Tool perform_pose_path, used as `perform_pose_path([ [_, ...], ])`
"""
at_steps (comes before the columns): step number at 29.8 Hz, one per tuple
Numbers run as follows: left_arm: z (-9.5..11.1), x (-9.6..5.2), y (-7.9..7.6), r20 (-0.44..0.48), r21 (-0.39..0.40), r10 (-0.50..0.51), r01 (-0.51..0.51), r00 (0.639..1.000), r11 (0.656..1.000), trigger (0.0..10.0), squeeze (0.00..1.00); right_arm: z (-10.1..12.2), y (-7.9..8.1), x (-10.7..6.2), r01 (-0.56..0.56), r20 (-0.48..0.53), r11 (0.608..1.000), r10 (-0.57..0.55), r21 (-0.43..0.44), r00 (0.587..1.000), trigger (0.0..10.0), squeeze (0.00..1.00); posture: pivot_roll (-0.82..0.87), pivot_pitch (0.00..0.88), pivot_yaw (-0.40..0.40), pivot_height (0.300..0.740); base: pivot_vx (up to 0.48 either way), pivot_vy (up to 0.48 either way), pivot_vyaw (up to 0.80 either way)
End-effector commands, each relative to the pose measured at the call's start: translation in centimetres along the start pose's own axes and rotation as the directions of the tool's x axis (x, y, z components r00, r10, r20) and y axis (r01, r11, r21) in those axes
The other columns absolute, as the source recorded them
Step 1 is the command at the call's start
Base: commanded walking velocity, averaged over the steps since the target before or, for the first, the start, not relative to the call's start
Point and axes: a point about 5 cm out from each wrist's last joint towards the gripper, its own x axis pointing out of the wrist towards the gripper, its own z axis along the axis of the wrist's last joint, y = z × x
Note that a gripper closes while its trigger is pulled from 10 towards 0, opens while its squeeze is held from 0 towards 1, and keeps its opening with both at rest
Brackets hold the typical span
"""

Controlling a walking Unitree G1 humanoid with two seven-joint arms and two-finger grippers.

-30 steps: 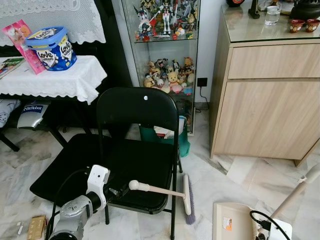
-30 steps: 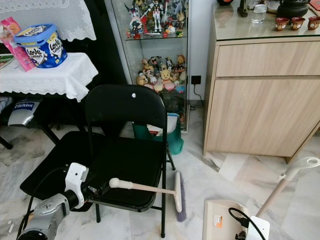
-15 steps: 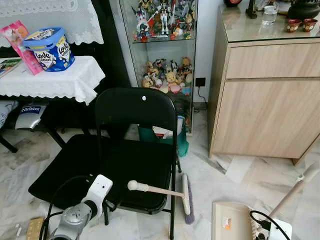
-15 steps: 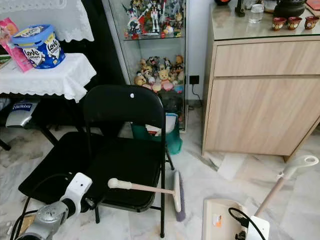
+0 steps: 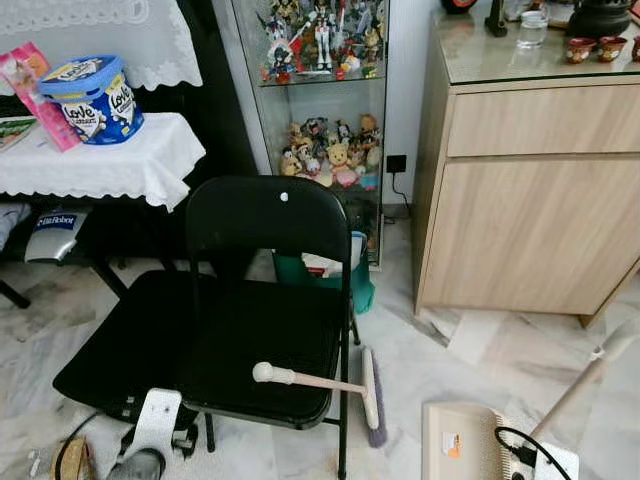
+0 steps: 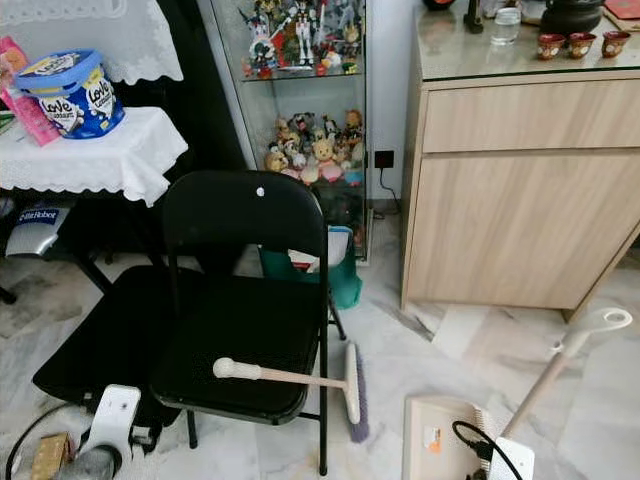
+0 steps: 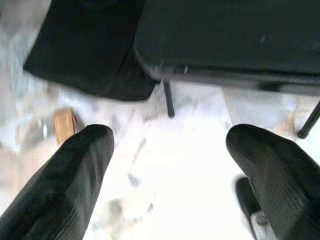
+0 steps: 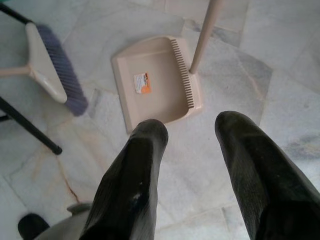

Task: Sweep floor

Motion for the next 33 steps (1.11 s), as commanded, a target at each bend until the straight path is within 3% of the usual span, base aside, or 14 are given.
perform_pose_path([
  [1, -0.6, -0.2, 0.5, -0.028, -0.050, 0.034, -0.036, 0.999, 0.998, 10.0, 0.00, -0.6, 0.3, -0.2, -0.009, -0.012, 1.000, 0.009, 0.000, 1.000, 10.0, 0.00, -0.23, 0.000, 0.115, 0.740, 0.000, 0.000, 0.00],
  [3, -1.9, -0.5, 0.7, -0.091, -0.123, 0.064, -0.075, 0.994, 0.990, 10.0, 0.00, -1.6, 0.3, -0.5, -0.014, -0.028, 1.000, 0.014, -0.004, 1.000, 10.0, 0.00, -0.25, 0.000, 0.110, 0.740, 0.000, 0.000, 0.00],
  [7, -2.3, -0.6, 0.6, -0.108, -0.148, 0.078, -0.093, 0.991, 0.985, 10.0, 0.00, -1.9, 0.1, -0.5, -0.019, -0.036, 1.000, 0.018, -0.014, 0.999, 10.0, 0.00, -0.25, 0.000, 0.092, 0.740, 0.000, 0.000, 0.00],
  [11, -2.4, -0.5, -0.7, -0.116, -0.184, 0.071, -0.092, 0.991, 0.979, 10.0, 0.00, -1.5, -0.8, -0.4, -0.019, -0.028, 0.999, 0.018, -0.044, 0.999, 10.0, 0.00, -0.24, 0.000, 0.068, 0.740, 0.000, 0.000, 0.00],
  [24, -2.7, -0.6, -3.4, -0.136, -0.174, 0.029, -0.053, 0.990, 0.983, 10.0, 0.00, 0.0, -2.5, 0.0, -0.010, -0.010, 0.996, 0.009, -0.094, 1.000, 10.0, 0.00, -0.24, 0.000, 0.004, 0.740, 0.000, 0.000, 0.00],
  [33, -3.4, -0.9, -3.6, -0.157, -0.160, 0.018, -0.044, 0.987, 0.986, 10.0, 0.00, 0.1, -1.8, 0.0, -0.031, -0.012, 0.995, 0.030, -0.094, 0.999, 10.0, 0.00, -0.24, 0.000, 0.028, 0.740, 0.000, 0.000, 0.00],
])
